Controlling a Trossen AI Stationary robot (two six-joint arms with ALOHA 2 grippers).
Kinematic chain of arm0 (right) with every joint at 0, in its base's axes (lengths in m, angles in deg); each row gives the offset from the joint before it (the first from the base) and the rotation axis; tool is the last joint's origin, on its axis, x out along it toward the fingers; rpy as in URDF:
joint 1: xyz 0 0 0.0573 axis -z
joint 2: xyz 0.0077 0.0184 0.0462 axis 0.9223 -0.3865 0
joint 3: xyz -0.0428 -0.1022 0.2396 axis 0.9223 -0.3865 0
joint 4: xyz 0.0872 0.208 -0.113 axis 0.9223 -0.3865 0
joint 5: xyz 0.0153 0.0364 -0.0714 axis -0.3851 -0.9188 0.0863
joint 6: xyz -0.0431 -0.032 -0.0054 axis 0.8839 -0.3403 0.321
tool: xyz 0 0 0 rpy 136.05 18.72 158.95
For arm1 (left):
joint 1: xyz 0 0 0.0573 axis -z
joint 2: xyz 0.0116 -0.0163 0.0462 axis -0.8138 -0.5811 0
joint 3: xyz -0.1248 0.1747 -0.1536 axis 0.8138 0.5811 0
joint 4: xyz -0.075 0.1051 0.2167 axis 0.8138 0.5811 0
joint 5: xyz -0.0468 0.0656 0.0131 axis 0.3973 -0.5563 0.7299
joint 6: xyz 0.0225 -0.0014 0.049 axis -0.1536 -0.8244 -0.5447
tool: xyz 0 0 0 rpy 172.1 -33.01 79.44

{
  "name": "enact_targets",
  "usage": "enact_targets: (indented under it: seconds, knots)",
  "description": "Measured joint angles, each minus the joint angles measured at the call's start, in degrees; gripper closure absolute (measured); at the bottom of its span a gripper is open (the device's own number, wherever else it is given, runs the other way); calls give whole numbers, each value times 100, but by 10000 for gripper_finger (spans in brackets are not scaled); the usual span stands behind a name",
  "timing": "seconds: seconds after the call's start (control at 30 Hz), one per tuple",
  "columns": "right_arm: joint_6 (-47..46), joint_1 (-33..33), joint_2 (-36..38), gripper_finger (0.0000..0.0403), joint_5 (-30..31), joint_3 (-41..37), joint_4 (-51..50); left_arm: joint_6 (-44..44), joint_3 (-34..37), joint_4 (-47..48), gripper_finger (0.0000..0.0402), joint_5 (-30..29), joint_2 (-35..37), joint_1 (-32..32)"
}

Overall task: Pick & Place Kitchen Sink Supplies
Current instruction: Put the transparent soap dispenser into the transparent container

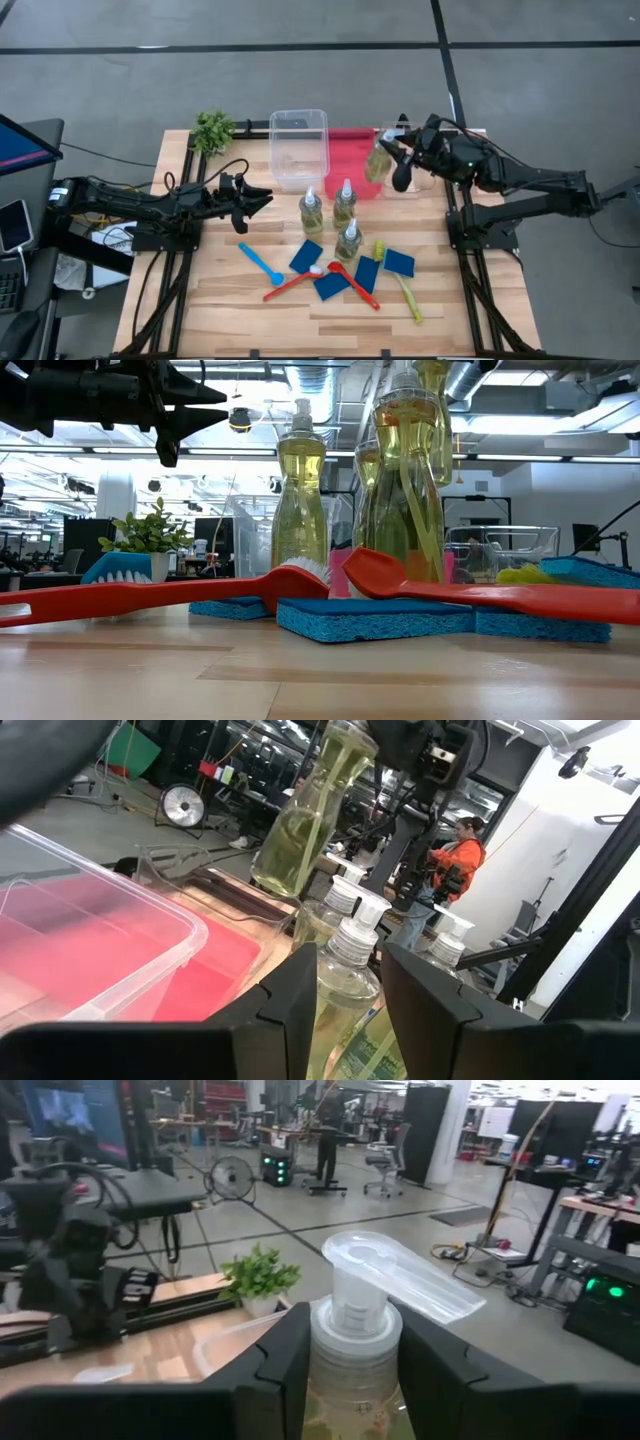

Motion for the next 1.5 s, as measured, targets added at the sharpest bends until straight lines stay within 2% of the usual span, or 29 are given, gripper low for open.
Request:
enact_targets:
  seconds: [0.6, 1.13, 1.5]
  knots:
    - [897, 683, -1008, 279, -35, 4, 2122, -22, 0, -28, 286, 1, 0, 0]
    - [781, 1218, -1920, 282, -1139, 41, 3655, -24, 0, -20, 286, -54, 0, 0]
    - [574, 1395, -3129, 283, -1961, 1130, 3642, -24, 0, 2, 286, -67, 2, 0]
